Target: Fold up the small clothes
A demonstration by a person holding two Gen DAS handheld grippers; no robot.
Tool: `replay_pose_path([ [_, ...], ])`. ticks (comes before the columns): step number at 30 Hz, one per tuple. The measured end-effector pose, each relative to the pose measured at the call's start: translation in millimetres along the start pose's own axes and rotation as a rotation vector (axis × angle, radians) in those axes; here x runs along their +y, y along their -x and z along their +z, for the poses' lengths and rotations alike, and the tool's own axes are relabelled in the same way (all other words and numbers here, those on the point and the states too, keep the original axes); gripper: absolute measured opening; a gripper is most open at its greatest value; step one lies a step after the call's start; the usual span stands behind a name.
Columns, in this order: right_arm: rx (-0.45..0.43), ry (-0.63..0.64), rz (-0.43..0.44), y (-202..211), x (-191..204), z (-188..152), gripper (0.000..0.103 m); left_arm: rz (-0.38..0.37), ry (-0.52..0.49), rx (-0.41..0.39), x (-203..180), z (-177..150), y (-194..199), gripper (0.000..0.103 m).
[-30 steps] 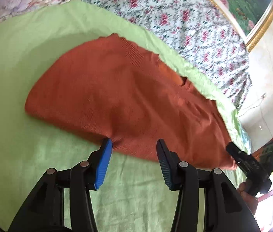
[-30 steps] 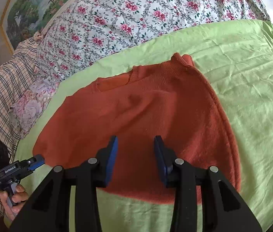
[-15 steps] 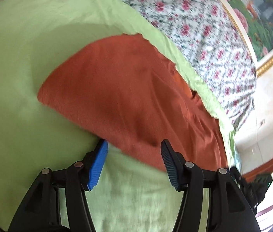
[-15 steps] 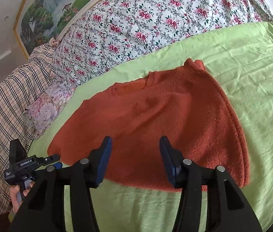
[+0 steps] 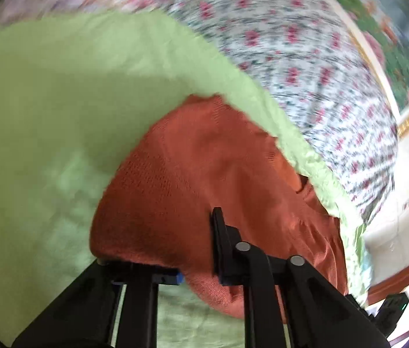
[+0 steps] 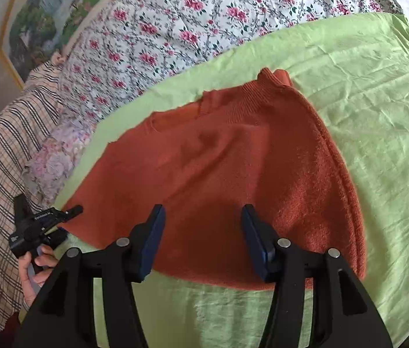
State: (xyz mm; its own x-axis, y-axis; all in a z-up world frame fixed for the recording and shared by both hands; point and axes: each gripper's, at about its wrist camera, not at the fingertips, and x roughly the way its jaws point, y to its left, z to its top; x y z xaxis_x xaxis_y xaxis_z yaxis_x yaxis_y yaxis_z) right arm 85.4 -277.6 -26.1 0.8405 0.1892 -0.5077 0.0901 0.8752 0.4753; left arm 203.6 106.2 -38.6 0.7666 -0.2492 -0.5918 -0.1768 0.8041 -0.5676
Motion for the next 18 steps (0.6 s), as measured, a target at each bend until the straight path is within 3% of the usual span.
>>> replay_pose_path([
  [5,0.026,-0.018,0.007,4,-9,17,0.06,-0.032,-0.216,-0.02,-71,-6,11,0.008],
  [11,0.016,-0.053,0.052,11,-27,47,0.06,-0.165,-0.43,0.048,-159,-50,-2,0.007],
  [14,0.033,-0.088,0.119,9,-36,59,0.06,-0.169,-0.519,0.086,-182,-80,-16,0.006],
  [18,0.106,-0.1,0.174,-11,-38,70,0.06,-0.104,-0.64,0.149,-198,-126,-41,0.006],
])
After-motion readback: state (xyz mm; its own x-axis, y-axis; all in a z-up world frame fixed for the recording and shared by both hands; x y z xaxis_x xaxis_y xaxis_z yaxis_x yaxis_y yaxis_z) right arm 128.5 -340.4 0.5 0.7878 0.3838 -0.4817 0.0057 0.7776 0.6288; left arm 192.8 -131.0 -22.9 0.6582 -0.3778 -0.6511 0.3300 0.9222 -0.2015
